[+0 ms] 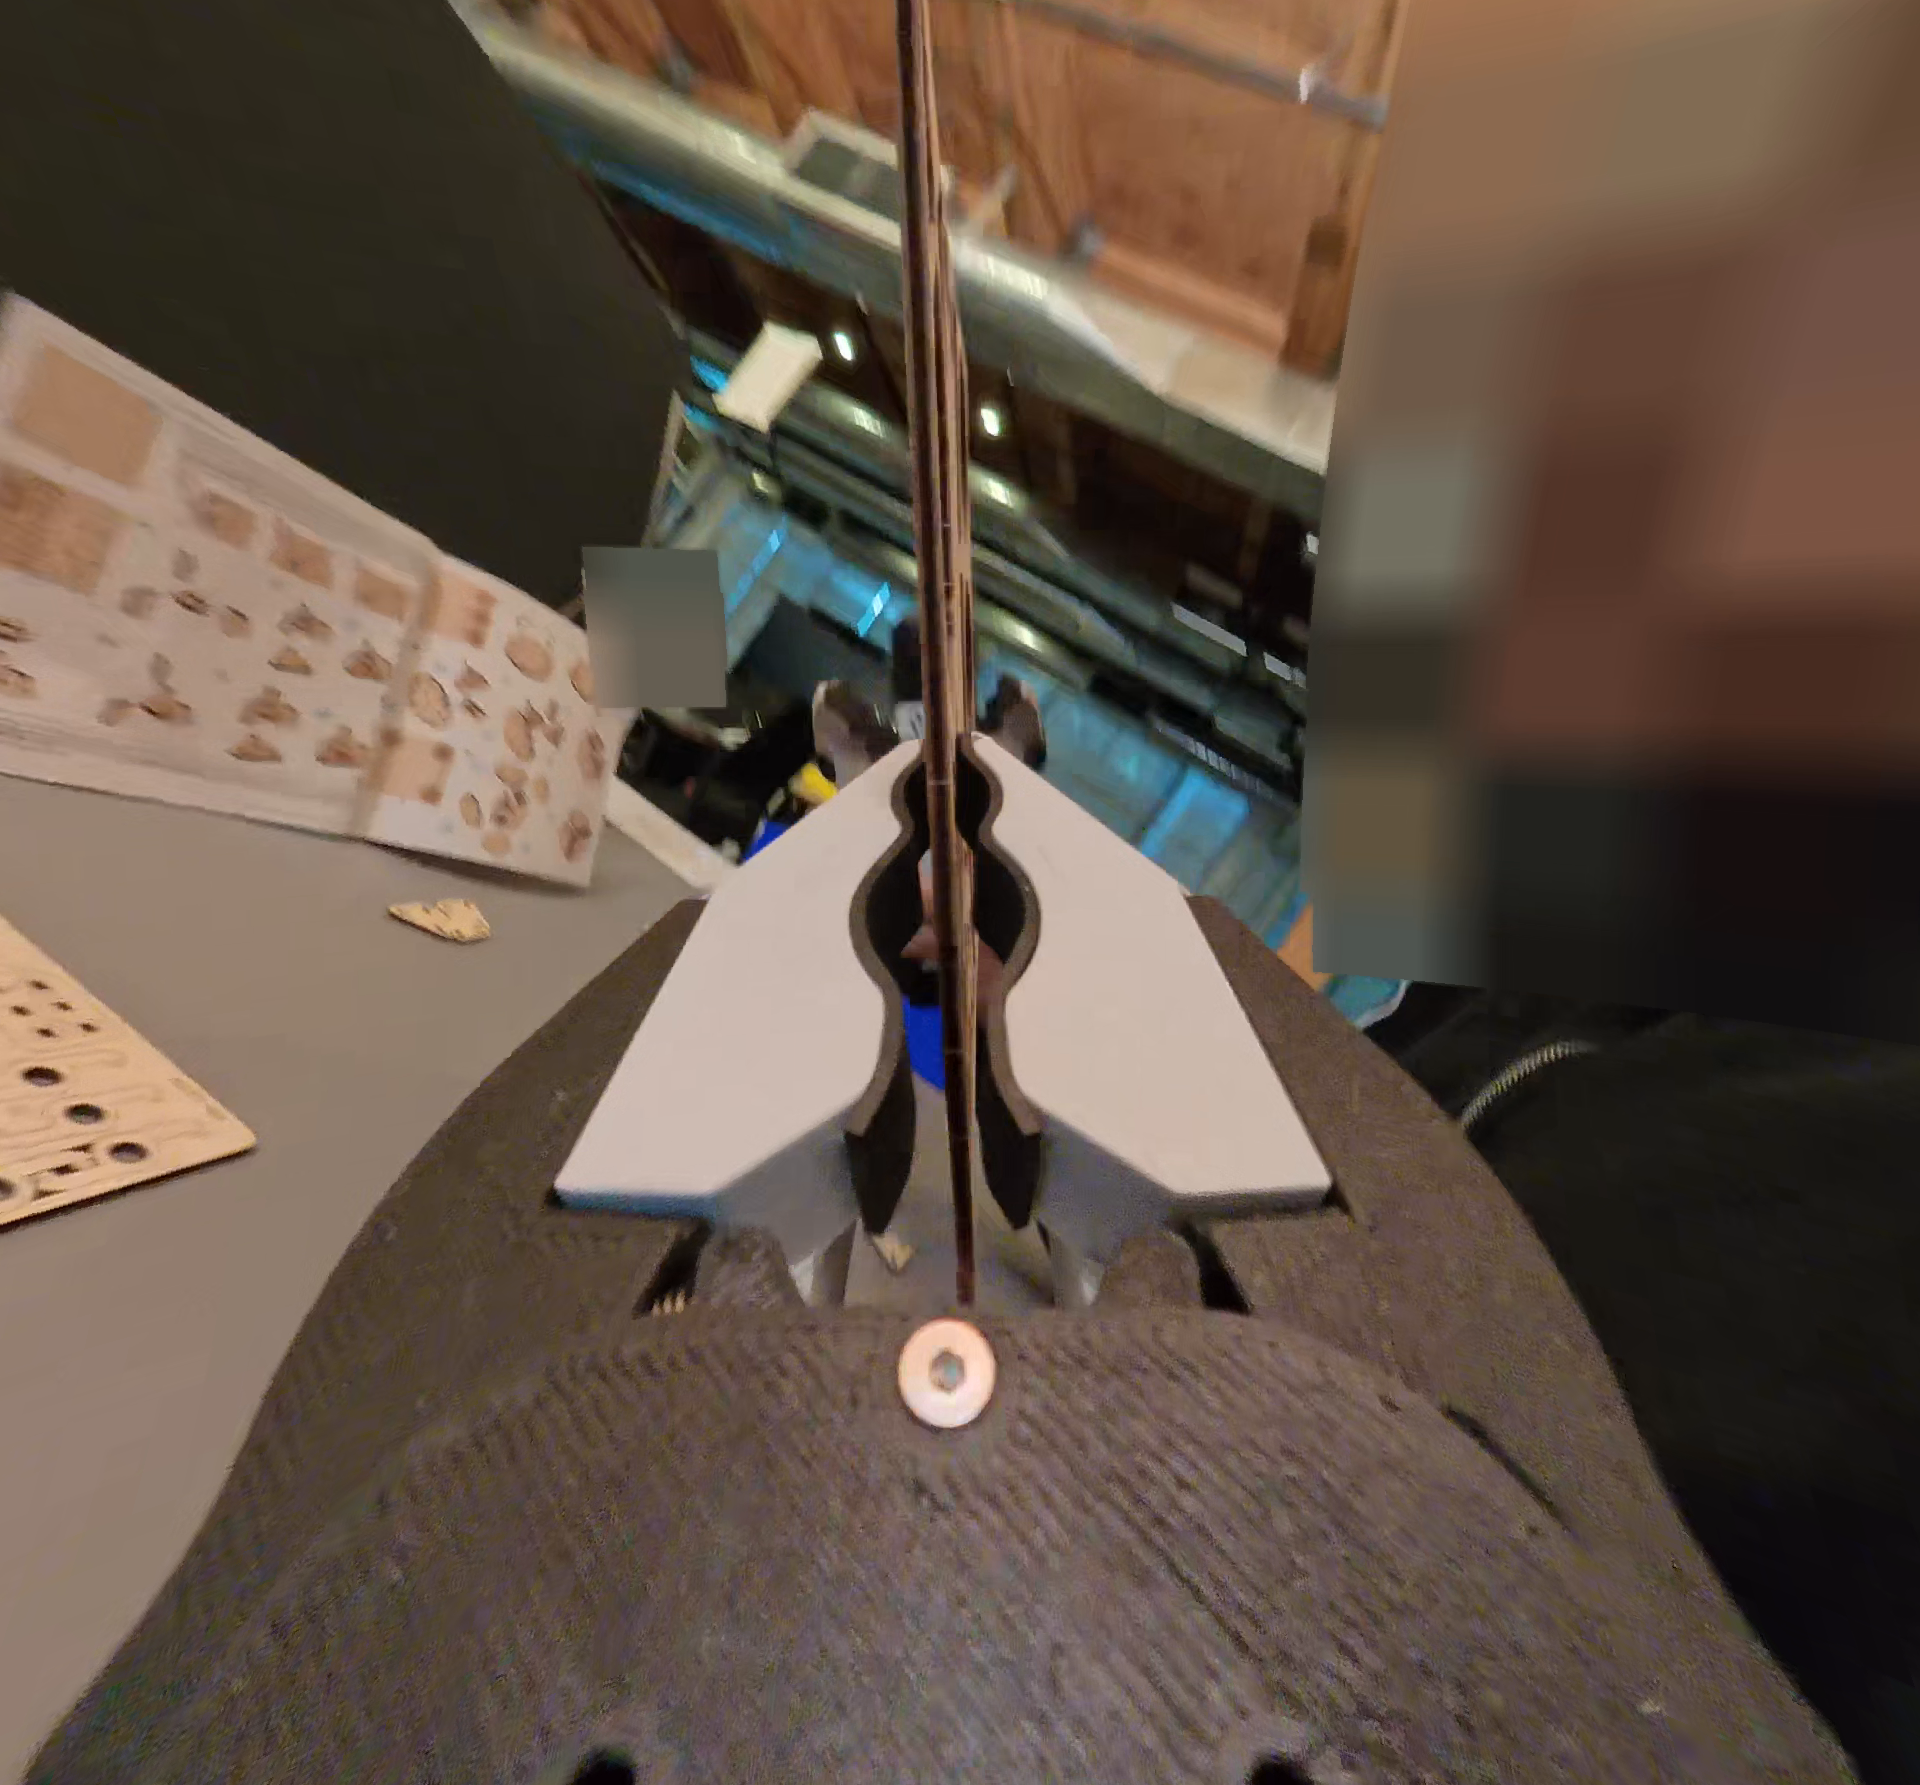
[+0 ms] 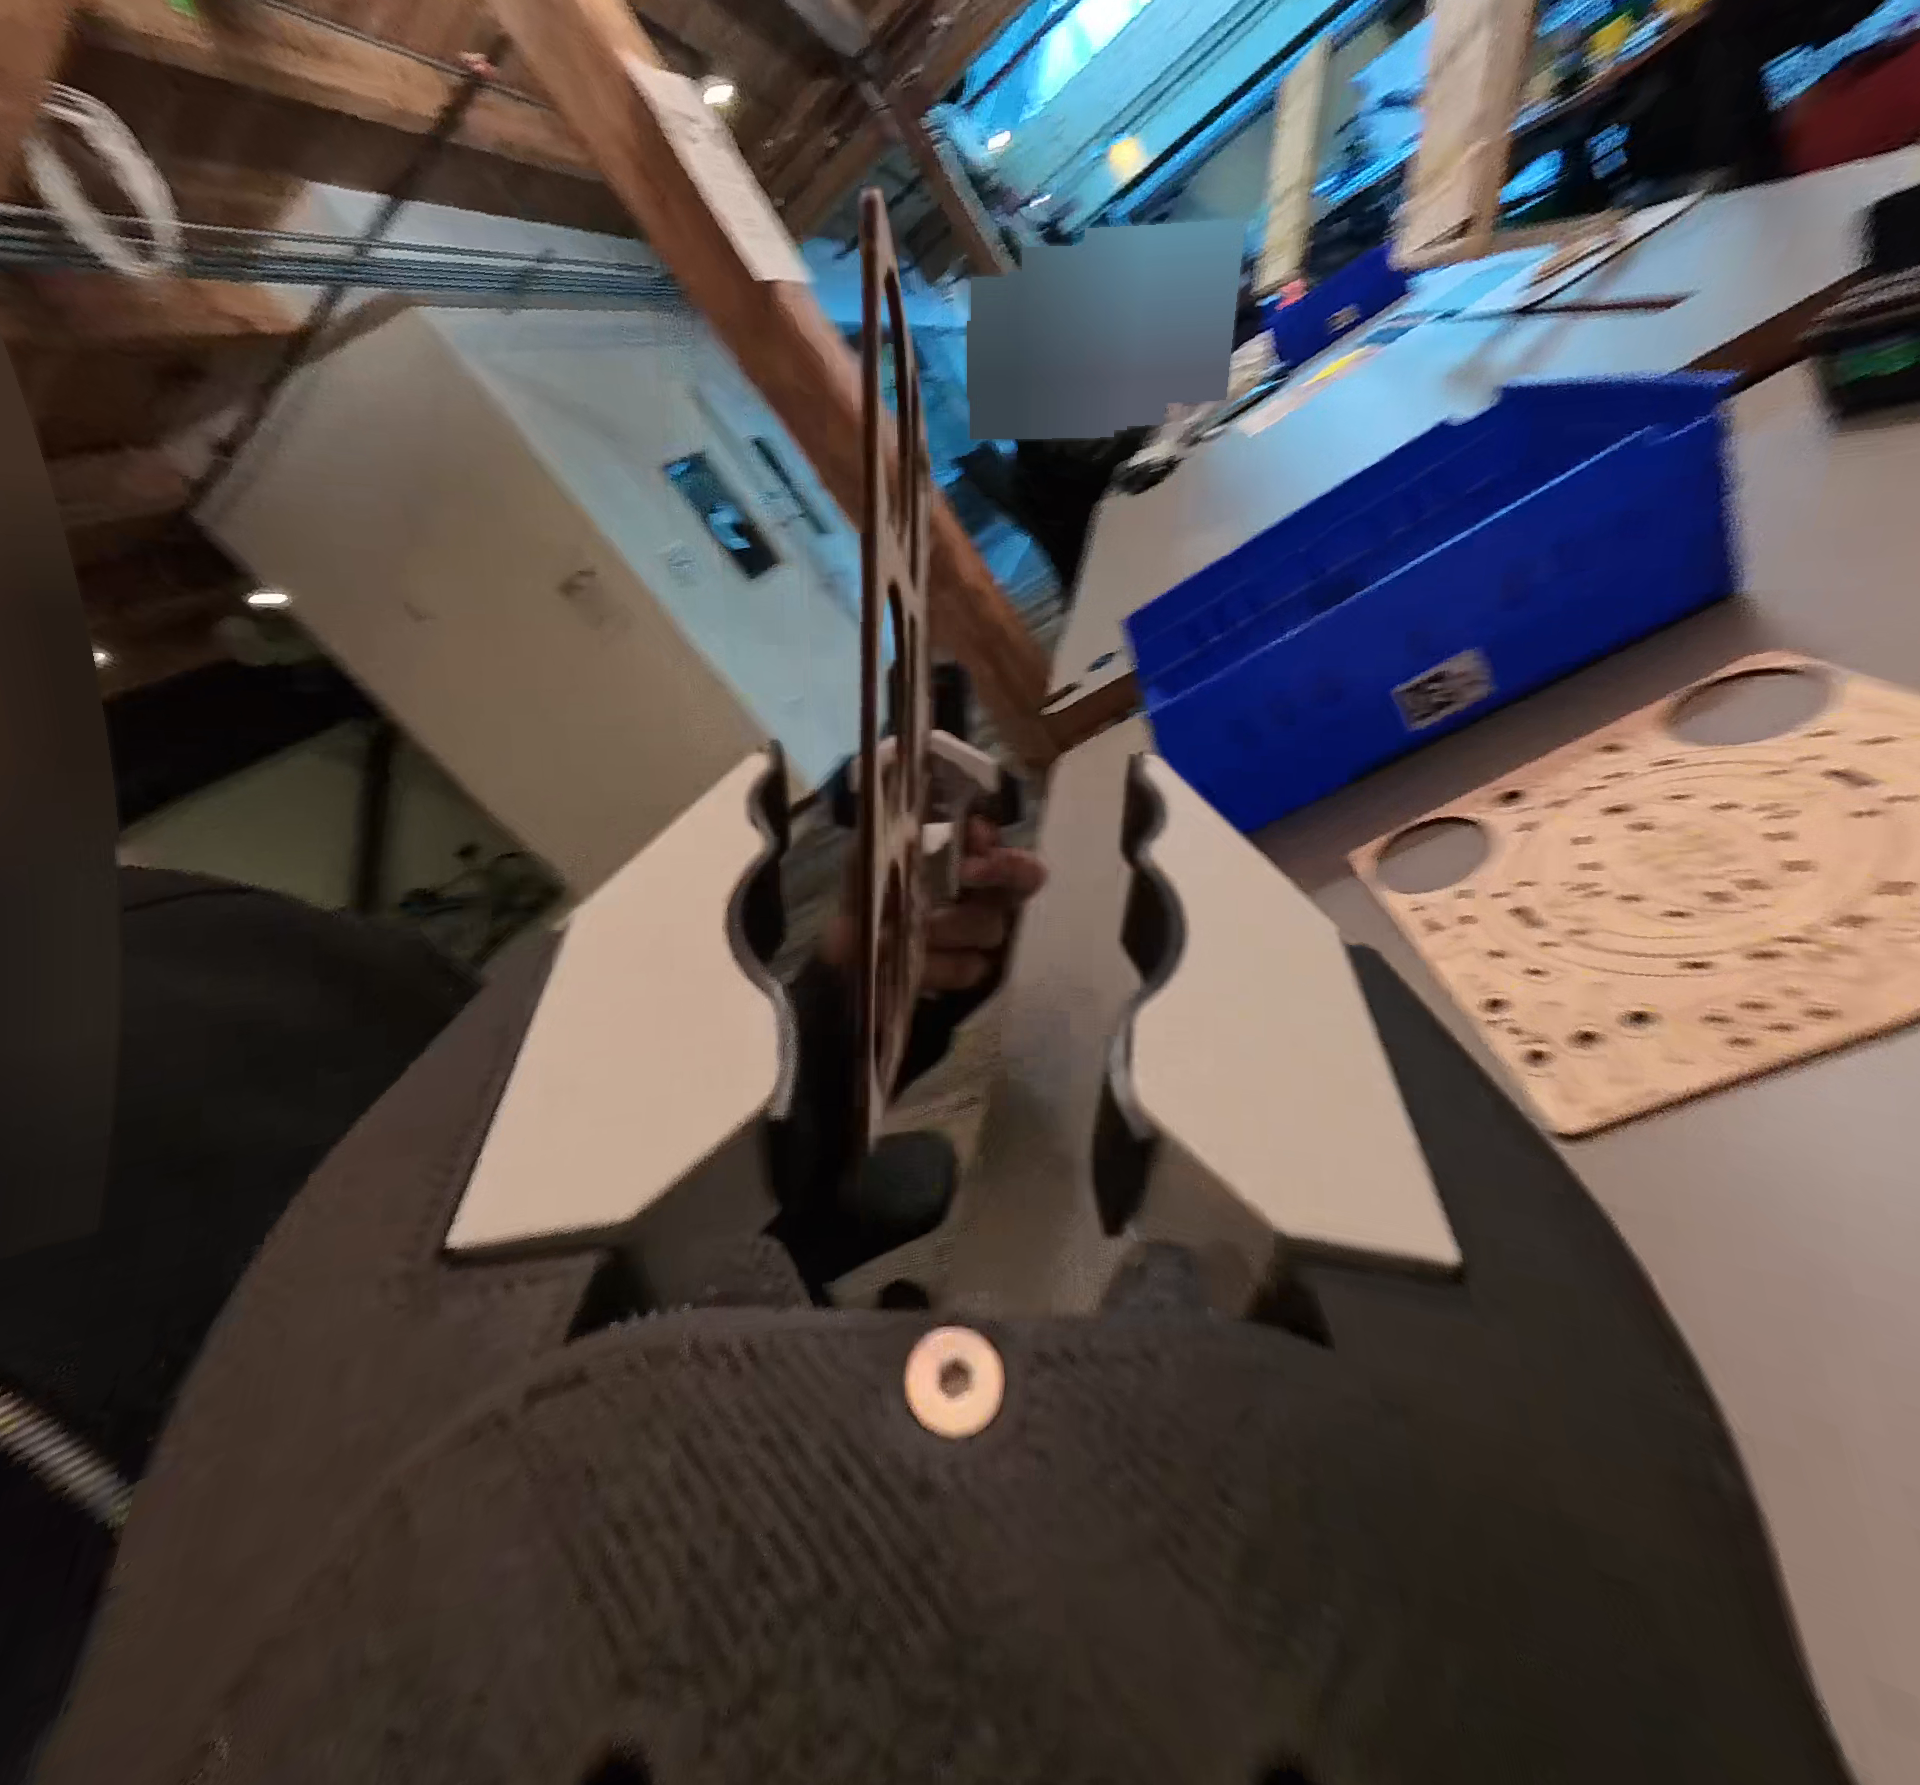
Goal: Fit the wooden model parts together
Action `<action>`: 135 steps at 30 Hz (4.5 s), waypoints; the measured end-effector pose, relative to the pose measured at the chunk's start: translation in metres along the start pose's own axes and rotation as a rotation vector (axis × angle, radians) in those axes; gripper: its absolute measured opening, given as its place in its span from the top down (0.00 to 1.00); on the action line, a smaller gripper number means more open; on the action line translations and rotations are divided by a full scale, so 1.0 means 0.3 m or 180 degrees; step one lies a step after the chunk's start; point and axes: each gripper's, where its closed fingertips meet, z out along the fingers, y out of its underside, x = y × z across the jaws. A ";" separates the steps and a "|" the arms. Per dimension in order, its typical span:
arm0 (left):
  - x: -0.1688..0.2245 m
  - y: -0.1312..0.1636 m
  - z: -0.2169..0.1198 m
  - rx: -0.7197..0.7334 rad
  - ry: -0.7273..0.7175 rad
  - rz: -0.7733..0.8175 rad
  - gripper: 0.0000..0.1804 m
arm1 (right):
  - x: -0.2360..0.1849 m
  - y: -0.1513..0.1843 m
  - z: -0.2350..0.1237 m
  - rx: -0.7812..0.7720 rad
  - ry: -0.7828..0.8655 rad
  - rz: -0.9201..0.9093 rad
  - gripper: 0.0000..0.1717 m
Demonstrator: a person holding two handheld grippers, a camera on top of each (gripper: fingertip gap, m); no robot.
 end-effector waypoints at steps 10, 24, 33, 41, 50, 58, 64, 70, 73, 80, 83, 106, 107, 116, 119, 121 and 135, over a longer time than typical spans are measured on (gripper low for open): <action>0.025 -0.081 0.014 0.0897 -0.0244 0.0029 1.00 | -0.018 0.210 0.176 0.0258 0.0167 -0.0374 0.56; -0.036 -0.065 -0.104 0.0341 -0.0866 0.0207 0.62 | -0.032 0.226 -0.007 -0.1056 -0.0065 0.0422 1.00; 0.047 0.319 0.004 -0.1715 -0.0152 -0.0133 0.64 | -0.106 0.269 -0.059 -0.2116 -0.0413 0.0469 1.00; 0.044 0.312 0.048 -0.1266 -0.0065 -0.0191 0.99 | -0.054 0.281 -0.029 -0.1492 -0.0193 -0.0172 0.83; 0.034 0.325 0.014 -0.1630 -0.0534 0.0004 0.99 | -0.036 0.336 0.043 -0.1158 -0.0008 -0.0473 0.74; 0.067 0.423 -0.072 -0.1954 -0.0608 -0.0171 0.99 | -0.029 0.445 0.102 -0.0960 -0.0223 0.0029 0.83; 0.064 0.513 -0.125 -0.1974 -0.0684 -0.0524 0.99 | -0.037 0.557 0.075 -0.0822 -0.0283 0.0445 0.88; 0.031 0.555 -0.118 -0.2014 -0.0685 -0.0715 0.99 | -0.008 0.589 0.003 -0.0759 0.0066 0.0503 0.91; 0.034 0.576 -0.097 -0.2104 -0.0557 -0.0749 0.99 | -0.016 0.590 -0.029 -0.0676 0.0131 0.0598 0.93; 0.014 0.630 -0.037 -0.2240 -0.0439 -0.0915 0.99 | -0.001 0.591 -0.099 -0.0550 0.0418 0.0715 0.92; 0.017 0.645 -0.014 -0.2293 -0.0362 -0.0950 0.99 | -0.009 0.587 -0.129 -0.0493 0.0489 0.0790 0.94; -0.013 0.777 0.041 -0.2597 -0.0586 -0.1039 0.98 | 0.013 0.644 -0.263 -0.0498 0.0925 0.0851 0.96; -0.015 0.778 0.040 -0.2603 -0.0592 -0.1046 0.98 | 0.015 0.646 -0.264 -0.0497 0.0931 0.0867 0.97; -0.026 0.780 0.032 -0.2588 -0.0598 -0.0888 0.98 | 0.024 0.655 -0.258 -0.0536 0.0987 0.0874 0.97; -0.025 0.779 0.031 -0.2595 -0.0578 -0.0851 0.98 | 0.026 0.656 -0.257 -0.0537 0.1016 0.0856 0.96; -0.025 0.779 0.030 -0.2598 -0.0574 -0.0832 0.98 | 0.027 0.657 -0.257 -0.0545 0.1041 0.0836 0.96; 0.005 0.773 0.077 -0.2479 -0.0375 -0.1057 0.99 | 0.042 0.622 -0.329 -0.0299 0.1223 0.0936 0.80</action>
